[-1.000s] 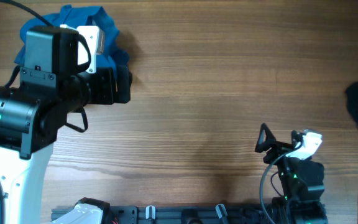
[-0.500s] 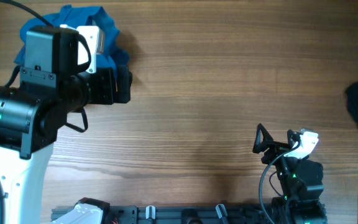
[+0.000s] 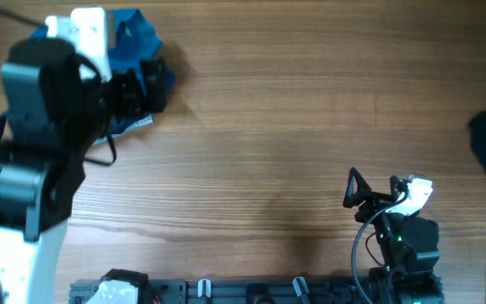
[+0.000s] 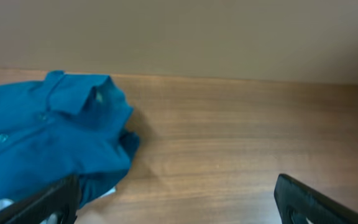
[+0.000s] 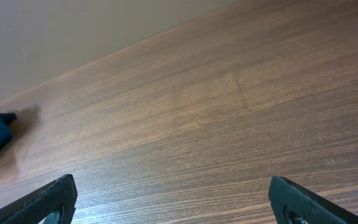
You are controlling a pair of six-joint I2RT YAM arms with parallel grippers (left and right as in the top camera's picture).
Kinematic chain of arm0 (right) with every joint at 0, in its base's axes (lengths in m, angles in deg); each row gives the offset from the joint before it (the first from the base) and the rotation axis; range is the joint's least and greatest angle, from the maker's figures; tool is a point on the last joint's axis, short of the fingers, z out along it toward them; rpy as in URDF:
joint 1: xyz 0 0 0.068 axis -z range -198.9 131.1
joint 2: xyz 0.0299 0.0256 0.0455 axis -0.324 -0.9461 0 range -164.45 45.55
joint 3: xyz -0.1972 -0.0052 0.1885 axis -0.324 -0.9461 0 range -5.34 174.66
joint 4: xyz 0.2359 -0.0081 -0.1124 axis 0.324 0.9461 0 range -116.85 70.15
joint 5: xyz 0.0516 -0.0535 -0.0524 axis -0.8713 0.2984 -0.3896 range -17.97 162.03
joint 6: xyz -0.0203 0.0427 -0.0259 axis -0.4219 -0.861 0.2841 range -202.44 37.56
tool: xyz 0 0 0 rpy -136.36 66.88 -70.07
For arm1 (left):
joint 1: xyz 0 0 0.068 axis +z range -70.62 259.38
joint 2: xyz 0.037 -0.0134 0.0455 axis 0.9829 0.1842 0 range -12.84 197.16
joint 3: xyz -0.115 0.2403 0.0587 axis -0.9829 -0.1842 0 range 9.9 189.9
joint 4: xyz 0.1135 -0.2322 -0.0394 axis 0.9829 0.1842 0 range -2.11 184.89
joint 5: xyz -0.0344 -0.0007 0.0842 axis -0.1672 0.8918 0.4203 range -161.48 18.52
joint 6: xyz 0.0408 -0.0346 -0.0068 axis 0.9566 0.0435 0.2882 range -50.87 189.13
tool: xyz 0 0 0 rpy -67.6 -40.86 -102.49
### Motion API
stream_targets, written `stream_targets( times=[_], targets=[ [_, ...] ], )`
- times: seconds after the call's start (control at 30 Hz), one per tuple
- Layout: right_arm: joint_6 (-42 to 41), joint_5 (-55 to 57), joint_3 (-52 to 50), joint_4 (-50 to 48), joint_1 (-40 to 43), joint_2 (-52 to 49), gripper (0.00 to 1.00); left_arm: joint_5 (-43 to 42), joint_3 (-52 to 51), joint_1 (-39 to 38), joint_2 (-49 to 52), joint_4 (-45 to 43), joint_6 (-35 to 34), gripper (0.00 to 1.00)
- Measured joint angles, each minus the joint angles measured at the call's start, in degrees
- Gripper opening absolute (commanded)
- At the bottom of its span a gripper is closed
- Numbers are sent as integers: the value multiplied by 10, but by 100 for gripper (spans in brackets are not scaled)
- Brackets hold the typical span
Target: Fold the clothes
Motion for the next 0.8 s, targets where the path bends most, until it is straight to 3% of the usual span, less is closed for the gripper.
stream_targets(
  times=[0.2, 0.37, 0.53, 0.8],
  targets=[
    [0, -2, 0, -2, 0, 1, 100, -28, -257, 47, -187, -194, 0, 100],
    [0, -2, 0, 0, 0, 2, 100, -51, -474, 84, -364, -264, 0, 100],
    [0, -2, 0, -1, 0, 2, 100, -65, -584, 105, -497, -269, 0, 100],
    [0, -2, 0, -1, 0, 2, 100, -74, -767, 128, -617, -415, -1, 100]
  ],
)
